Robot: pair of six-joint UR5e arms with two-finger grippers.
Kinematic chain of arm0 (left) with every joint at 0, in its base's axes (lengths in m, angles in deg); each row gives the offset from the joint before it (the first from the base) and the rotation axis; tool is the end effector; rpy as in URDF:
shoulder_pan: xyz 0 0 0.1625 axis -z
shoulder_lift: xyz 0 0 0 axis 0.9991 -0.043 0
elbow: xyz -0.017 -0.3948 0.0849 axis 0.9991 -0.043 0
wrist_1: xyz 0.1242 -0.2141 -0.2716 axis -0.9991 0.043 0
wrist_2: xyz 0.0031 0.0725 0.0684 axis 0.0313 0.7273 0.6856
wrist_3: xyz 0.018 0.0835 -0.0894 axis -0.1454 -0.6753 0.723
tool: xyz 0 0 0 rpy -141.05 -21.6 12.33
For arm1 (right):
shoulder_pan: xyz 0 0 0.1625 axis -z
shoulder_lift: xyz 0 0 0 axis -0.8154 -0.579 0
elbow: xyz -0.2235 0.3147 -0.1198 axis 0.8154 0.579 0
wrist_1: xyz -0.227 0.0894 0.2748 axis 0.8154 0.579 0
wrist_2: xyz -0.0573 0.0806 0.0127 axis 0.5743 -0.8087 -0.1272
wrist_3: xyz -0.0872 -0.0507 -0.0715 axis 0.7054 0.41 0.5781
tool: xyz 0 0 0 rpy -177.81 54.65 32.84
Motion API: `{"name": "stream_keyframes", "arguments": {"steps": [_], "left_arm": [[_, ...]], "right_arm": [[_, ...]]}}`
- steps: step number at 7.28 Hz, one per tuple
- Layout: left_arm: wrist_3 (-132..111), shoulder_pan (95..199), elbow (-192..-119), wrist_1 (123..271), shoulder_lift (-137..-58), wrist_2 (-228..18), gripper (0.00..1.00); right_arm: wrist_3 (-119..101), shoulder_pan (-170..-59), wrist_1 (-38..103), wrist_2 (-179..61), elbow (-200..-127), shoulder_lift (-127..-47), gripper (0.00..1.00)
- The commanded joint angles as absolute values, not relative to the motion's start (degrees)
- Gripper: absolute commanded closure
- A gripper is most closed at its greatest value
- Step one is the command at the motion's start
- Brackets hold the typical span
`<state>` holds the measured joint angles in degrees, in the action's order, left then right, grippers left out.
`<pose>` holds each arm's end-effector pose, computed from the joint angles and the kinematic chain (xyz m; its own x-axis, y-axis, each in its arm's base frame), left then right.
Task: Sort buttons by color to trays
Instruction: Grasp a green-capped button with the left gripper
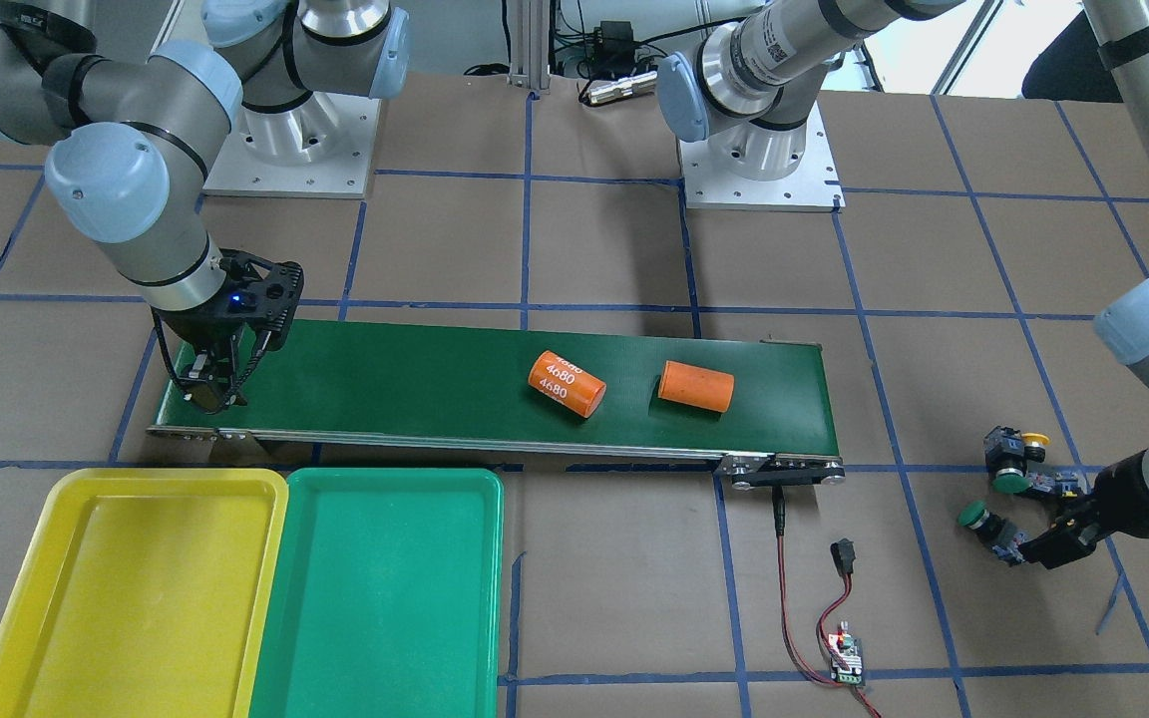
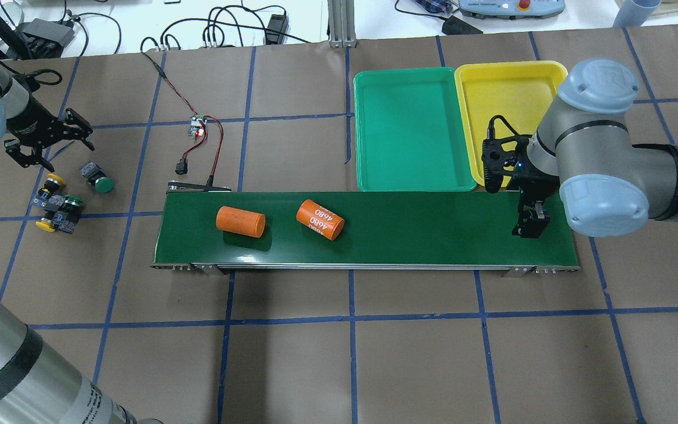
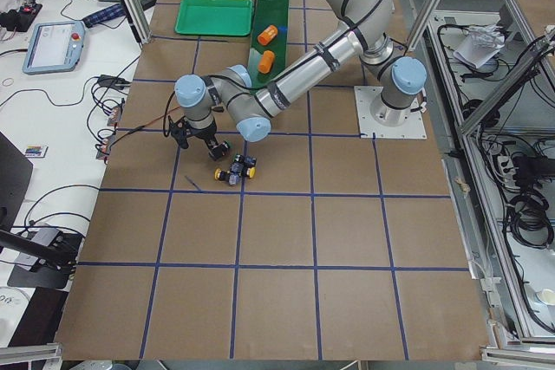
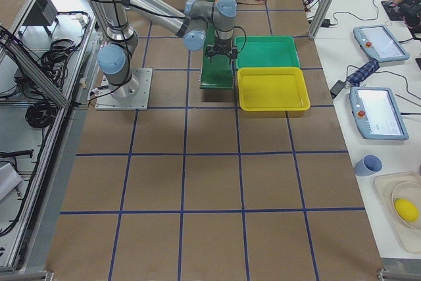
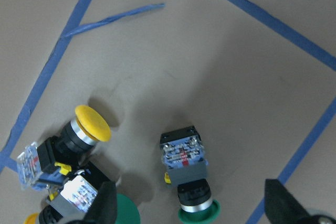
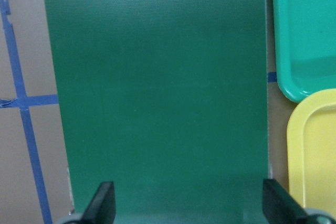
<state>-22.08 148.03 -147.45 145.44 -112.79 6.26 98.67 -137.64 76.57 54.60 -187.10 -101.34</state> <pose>0.1929 -0.6134 0.2068 -0.8424 -0.5388 0.0050 -0.5382 0.8418 0.0422 0.0800 -0.4393 0.2542 -0.0998 -0.9945 -0.0329 -0.9950 0.0997 0.0035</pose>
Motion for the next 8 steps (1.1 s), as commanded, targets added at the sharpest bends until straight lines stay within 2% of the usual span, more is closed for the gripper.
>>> {"name": "stream_keyframes", "arguments": {"steps": [1, 4, 5, 6, 8], "left_arm": [[-22.27, 147.92, -147.49, 145.76, -114.86, 6.32, 0.00], [-21.04, 148.09, -147.58, 145.84, -116.63, 5.97, 0.00], [-19.91, 148.27, -147.49, 145.76, -116.89, 5.80, 0.09], [-18.50, 148.44, -147.57, 145.93, -116.89, 5.71, 0.14], [-18.40, 148.44, -147.49, 145.93, -116.98, 5.71, 0.19]], "right_arm": [[98.65, -137.85, 75.95, 55.13, -186.46, -101.61, 0.00], [94.52, -138.03, 75.77, 54.62, -186.36, -101.61, 0.00], [94.43, -138.03, 75.69, 54.87, -186.27, -101.61, 0.00], [93.91, -138.20, 75.77, 55.22, -186.19, -101.61, 0.00], [93.03, -138.29, 75.69, 55.49, -186.19, -101.70, 0.00]]}}
